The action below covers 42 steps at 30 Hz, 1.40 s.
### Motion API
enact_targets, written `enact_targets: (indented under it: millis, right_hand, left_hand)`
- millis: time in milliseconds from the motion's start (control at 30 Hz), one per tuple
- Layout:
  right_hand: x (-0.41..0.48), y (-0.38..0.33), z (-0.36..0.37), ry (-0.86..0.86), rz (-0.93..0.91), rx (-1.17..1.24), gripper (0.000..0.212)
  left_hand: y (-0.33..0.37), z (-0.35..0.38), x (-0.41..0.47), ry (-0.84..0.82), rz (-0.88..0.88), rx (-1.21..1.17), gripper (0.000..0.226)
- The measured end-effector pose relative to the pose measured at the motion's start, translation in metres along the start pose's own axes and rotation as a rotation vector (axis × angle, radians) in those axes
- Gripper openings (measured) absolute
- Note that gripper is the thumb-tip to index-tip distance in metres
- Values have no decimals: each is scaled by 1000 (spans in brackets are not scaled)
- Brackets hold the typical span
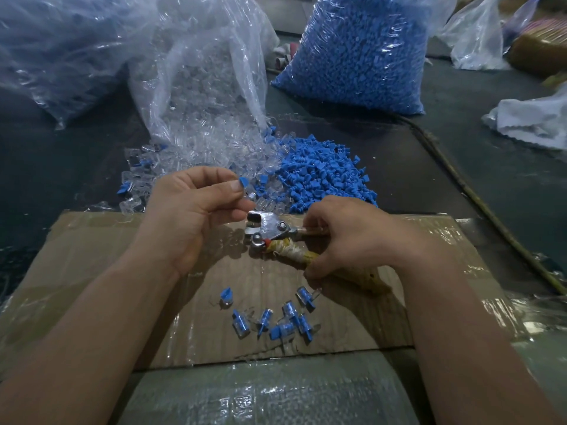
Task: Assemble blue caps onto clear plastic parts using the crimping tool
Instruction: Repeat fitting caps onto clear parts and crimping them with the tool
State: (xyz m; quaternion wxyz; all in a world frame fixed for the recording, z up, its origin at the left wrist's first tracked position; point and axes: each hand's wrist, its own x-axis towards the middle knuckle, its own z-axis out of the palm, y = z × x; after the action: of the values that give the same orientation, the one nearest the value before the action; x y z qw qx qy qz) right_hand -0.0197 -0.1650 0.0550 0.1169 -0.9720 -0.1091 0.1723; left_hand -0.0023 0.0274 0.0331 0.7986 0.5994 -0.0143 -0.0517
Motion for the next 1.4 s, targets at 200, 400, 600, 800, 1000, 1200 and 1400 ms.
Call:
enact_targets:
  millis: [200,400,600,800,1000,1200,1400]
  right_hand:
    - [6,-6,2,78,-21,-78,20]
    - [13,2,7,140,-14,-122,15]
    - [5,9,1,297,-17,-23,14]
    - [5,-3,4,535,-49,263,21]
    - [9,-12,13,432,-99,195,27]
    - [10,-15,14,409,-107,206,27]
    - [11,-15,15,397,-92,213,25]
  left_hand:
    - [-2,-4,3,22,19,-10,16]
    - [-6,-7,6,26,43,-23,16]
    - [-4,-7,6,50,66,-16,9]
    - [-7,0,1,60,110,26,17]
    - [-9,3,-1,50,162,8,17]
    - [-9,2,-1,43,213,5,10]
    - [-9,3,-3,32,241,51,17]
